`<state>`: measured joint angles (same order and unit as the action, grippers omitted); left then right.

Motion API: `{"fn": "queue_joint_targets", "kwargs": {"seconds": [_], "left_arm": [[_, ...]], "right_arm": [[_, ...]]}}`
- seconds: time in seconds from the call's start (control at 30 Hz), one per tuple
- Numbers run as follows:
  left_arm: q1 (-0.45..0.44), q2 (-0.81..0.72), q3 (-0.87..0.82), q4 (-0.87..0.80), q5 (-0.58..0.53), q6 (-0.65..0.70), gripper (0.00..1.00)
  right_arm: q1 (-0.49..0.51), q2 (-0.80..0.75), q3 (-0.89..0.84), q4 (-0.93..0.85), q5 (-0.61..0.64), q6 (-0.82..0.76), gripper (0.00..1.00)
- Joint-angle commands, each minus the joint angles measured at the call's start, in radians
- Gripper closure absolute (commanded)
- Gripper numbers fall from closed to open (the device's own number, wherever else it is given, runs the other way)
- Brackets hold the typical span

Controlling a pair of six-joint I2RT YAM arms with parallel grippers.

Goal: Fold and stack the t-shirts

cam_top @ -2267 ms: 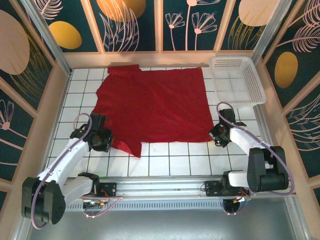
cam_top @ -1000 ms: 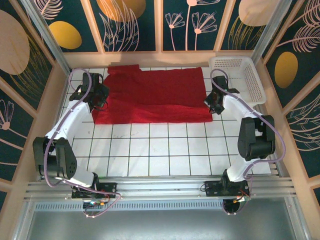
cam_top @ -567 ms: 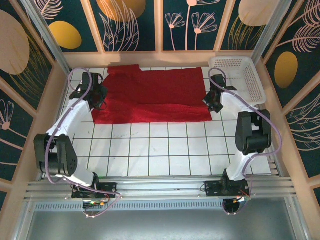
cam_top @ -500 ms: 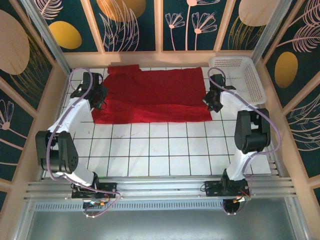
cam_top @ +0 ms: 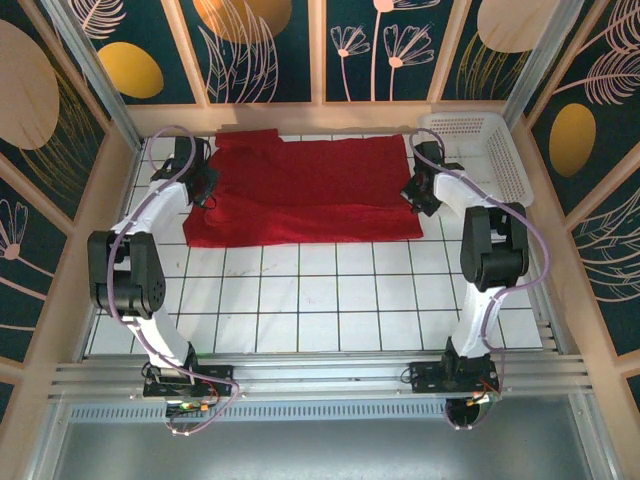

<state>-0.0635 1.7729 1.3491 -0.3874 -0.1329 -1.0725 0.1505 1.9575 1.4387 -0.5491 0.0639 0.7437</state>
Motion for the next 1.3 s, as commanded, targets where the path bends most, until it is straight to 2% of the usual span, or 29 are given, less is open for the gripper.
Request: {"fn": "queue_joint_targets", "kwargs": {"seconds": [0.0,0.03,0.07,0.1,0.13,0.17,0.23,0.33,0.43,0.57,0.67,0.87,1.0,1.1,1.27], "left_arm": [[0.014,0.030,0.032,0.016,-0.031,0.046,0.96],[0.016,0.036,0.039,0.015,-0.023,0.061,0.84],[0.016,0.041,0.048,0.010,-0.016,0.080,0.68],[0.016,0.039,0.054,0.005,-0.012,0.102,0.51],[0.016,0.032,0.053,-0.003,-0.012,0.119,0.40],[0.016,0.021,0.048,-0.017,-0.015,0.135,0.34],[0.016,-0.013,0.016,-0.054,-0.025,0.153,0.33],[0.016,-0.092,-0.110,-0.045,0.009,0.145,0.39],[0.015,-0.136,-0.238,0.014,0.073,0.104,0.57],[0.016,-0.104,-0.285,0.038,0.104,0.055,0.90],[0.016,-0.022,-0.257,0.027,0.111,0.049,1.00],[0.017,0.098,-0.214,0.027,0.085,0.047,1.00],[0.024,0.118,-0.260,-0.024,0.071,-0.003,1.00],[0.030,0.053,-0.367,-0.037,0.072,-0.047,1.00],[0.032,-0.163,-0.599,-0.079,0.066,-0.116,1.00]], "right_arm": [[-0.002,0.024,0.050,0.004,0.029,-0.033,1.00],[-0.002,0.023,0.056,0.000,0.032,-0.039,0.91],[-0.001,0.016,0.062,-0.006,0.042,-0.044,0.76],[0.002,0.004,0.064,-0.013,0.054,-0.051,0.66],[0.007,-0.009,0.064,-0.019,0.067,-0.057,0.61],[0.013,-0.032,0.058,-0.026,0.085,-0.066,0.56],[0.031,-0.082,0.032,-0.030,0.121,-0.082,0.46],[0.064,-0.155,-0.052,-0.024,0.138,-0.088,0.45],[0.105,-0.214,-0.159,0.007,0.124,-0.078,0.49],[0.130,-0.215,-0.260,0.076,0.055,-0.069,0.67],[0.127,-0.171,-0.272,0.111,0.030,-0.077,0.76],[0.105,-0.050,-0.228,0.122,0.010,-0.117,0.79],[0.104,-0.025,-0.234,0.081,-0.013,-0.136,0.79],[0.109,-0.066,-0.298,0.041,-0.023,-0.130,0.78],[0.132,-0.203,-0.476,-0.021,-0.040,-0.084,0.75]]}}
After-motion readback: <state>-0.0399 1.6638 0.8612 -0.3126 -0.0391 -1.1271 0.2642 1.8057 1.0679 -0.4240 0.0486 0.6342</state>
